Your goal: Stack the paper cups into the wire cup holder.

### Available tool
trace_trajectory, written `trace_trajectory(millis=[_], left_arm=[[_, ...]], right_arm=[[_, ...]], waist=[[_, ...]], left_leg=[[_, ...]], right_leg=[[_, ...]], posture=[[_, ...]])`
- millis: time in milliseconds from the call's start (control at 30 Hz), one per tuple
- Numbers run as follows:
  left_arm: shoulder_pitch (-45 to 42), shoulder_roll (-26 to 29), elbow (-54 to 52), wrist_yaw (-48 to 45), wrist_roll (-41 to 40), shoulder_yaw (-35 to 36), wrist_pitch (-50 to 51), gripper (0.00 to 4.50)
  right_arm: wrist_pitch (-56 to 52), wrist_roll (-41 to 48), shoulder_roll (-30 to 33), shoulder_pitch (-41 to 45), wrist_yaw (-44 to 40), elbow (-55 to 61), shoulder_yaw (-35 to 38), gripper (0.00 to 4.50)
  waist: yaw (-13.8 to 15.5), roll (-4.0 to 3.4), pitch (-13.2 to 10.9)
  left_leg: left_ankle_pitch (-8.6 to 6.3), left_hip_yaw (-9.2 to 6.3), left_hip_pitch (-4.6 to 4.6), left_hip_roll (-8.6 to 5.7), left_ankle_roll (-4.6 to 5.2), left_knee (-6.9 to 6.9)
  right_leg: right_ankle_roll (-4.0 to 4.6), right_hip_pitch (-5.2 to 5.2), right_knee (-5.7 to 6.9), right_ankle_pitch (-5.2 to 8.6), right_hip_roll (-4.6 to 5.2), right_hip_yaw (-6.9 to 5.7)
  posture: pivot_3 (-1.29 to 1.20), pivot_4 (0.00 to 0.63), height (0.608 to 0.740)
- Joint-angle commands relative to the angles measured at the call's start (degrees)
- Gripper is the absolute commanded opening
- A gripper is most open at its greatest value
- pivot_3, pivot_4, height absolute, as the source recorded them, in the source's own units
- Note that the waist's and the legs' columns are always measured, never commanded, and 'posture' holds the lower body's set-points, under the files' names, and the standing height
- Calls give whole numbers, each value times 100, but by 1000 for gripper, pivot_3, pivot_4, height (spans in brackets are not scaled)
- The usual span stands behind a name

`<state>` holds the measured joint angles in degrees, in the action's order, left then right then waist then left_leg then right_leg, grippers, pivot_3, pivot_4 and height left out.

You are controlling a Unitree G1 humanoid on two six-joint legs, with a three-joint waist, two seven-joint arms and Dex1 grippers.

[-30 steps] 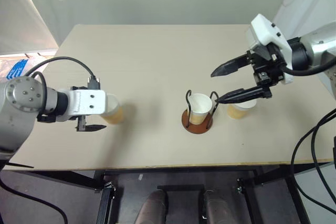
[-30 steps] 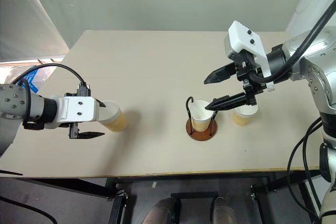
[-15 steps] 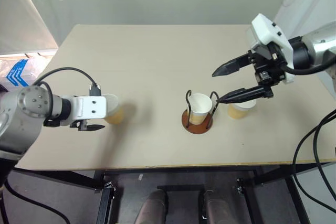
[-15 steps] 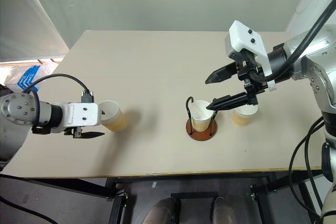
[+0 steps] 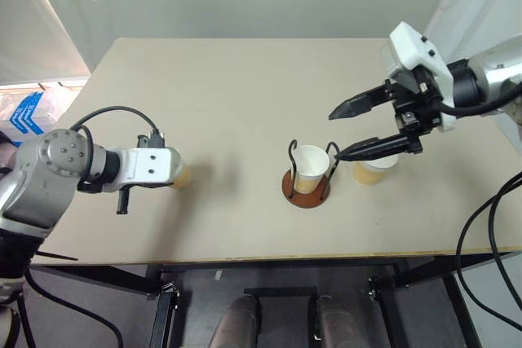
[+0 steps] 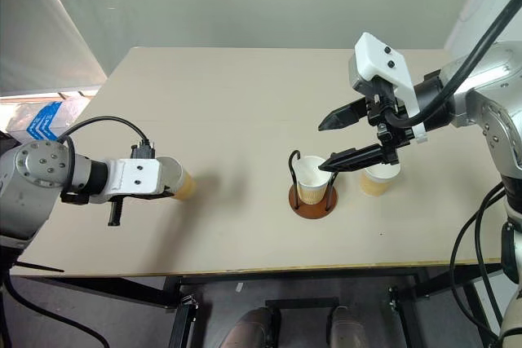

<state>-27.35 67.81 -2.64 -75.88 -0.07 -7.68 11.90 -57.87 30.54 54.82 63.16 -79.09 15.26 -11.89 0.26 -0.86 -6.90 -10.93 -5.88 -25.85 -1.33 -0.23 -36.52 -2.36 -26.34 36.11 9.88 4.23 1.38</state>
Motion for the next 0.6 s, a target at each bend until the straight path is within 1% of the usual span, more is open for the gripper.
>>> trace_trajectory(millis=[33, 133, 267, 433, 600], left_arm=[[-246, -26, -286, -335, -548, 276, 379, 11], [-628, -164, -547, -603, -1183, 387, 981, 11], [-1351, -319, -555, -905, -1657, 304, 1435, 11], [-2316, -674, -284, -1294, -2017, 89, 1740, 11], [-3209, -1175, 184, -1597, -2088, -205, 1799, 11]], right_arm=[[24, 132, 115, -4, 57, 147, 256, 3718], [182, 137, 163, -89, 103, 188, 343, 3718], [160, 237, 298, -287, 138, 304, 494, 3718], [28, 374, 437, -493, 353, 465, 714, 3718], [-301, 675, 632, -899, 710, 800, 1183, 3718]], waist=[[2, 0, 0], [15, 2, 1], [19, 3, 2], [15, 3, 1], [19, 4, 1]], left_leg=[[0, 0, 0, 0, 0, -1], [1, 0, -3, -1, 2, -5], [2, 0, -6, -1, 3, -16], [3, 2, -2, 0, 6, -20], [8, 3, -6, 1, 15, -31]], right_leg=[[0, 0, 0, 0, 0, 0], [0, 1, 1, -1, 0, -2], [-1, 3, 3, -3, 1, -4], [-10, 10, 3, -8, 2, -2], [-22, 17, -9, -14, 2, -2]], posture=[[0, 150, 740], [0, 150, 740], [0, 150, 740], [0, 150, 740], [0, 150, 740]])
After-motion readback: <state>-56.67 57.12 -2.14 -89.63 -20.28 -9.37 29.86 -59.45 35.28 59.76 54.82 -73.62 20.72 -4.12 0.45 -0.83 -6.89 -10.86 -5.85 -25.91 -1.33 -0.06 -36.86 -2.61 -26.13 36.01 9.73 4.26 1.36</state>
